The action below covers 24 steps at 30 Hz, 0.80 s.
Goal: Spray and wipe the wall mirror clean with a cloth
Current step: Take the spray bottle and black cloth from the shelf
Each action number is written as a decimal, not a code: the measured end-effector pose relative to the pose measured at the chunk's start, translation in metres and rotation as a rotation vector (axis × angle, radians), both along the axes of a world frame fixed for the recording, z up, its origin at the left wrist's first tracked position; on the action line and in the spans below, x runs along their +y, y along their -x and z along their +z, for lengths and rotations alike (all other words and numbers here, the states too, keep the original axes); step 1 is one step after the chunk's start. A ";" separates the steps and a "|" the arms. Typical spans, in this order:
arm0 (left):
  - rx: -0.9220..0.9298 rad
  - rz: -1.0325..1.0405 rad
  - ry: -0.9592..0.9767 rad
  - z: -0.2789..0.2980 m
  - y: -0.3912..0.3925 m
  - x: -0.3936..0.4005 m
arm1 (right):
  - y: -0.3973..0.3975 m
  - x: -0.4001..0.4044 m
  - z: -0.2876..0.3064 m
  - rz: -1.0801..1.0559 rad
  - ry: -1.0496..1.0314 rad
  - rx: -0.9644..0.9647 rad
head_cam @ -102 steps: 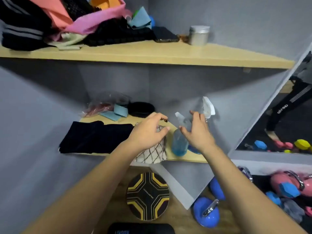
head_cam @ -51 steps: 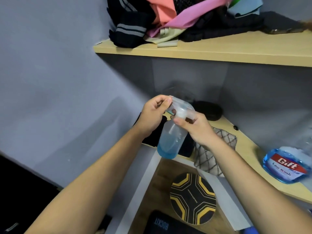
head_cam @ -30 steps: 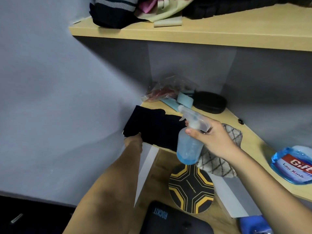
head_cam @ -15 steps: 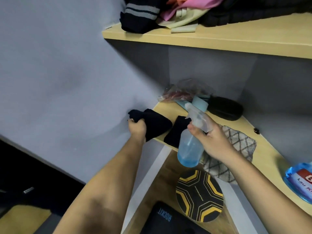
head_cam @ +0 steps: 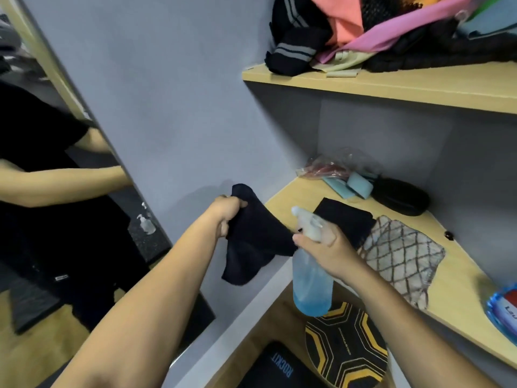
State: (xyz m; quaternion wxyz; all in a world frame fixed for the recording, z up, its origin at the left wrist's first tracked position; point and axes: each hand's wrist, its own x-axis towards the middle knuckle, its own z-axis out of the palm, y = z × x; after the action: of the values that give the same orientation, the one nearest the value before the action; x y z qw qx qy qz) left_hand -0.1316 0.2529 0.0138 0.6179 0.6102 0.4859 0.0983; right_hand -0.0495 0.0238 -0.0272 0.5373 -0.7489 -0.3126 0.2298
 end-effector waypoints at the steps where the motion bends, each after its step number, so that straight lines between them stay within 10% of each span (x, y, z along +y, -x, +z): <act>1: -0.033 0.017 0.002 0.006 0.012 -0.003 | 0.012 0.001 0.000 0.003 0.038 0.007; 9: -0.294 0.227 0.122 0.026 0.138 -0.037 | 0.139 0.015 -0.001 -0.194 -0.112 0.126; 19: -0.457 0.388 0.236 0.030 0.246 -0.061 | 0.242 -0.003 0.008 -0.076 -0.015 -0.812; 24: -0.484 0.349 0.275 0.045 0.270 -0.083 | 0.245 -0.007 0.027 0.021 0.030 -0.913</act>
State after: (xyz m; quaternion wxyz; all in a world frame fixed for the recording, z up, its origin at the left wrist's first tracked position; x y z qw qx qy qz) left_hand -0.4018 0.1701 0.0593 0.7660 0.3875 0.4308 0.2783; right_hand -0.2947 0.0171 -0.0002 0.3313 -0.7780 -0.5215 -0.1140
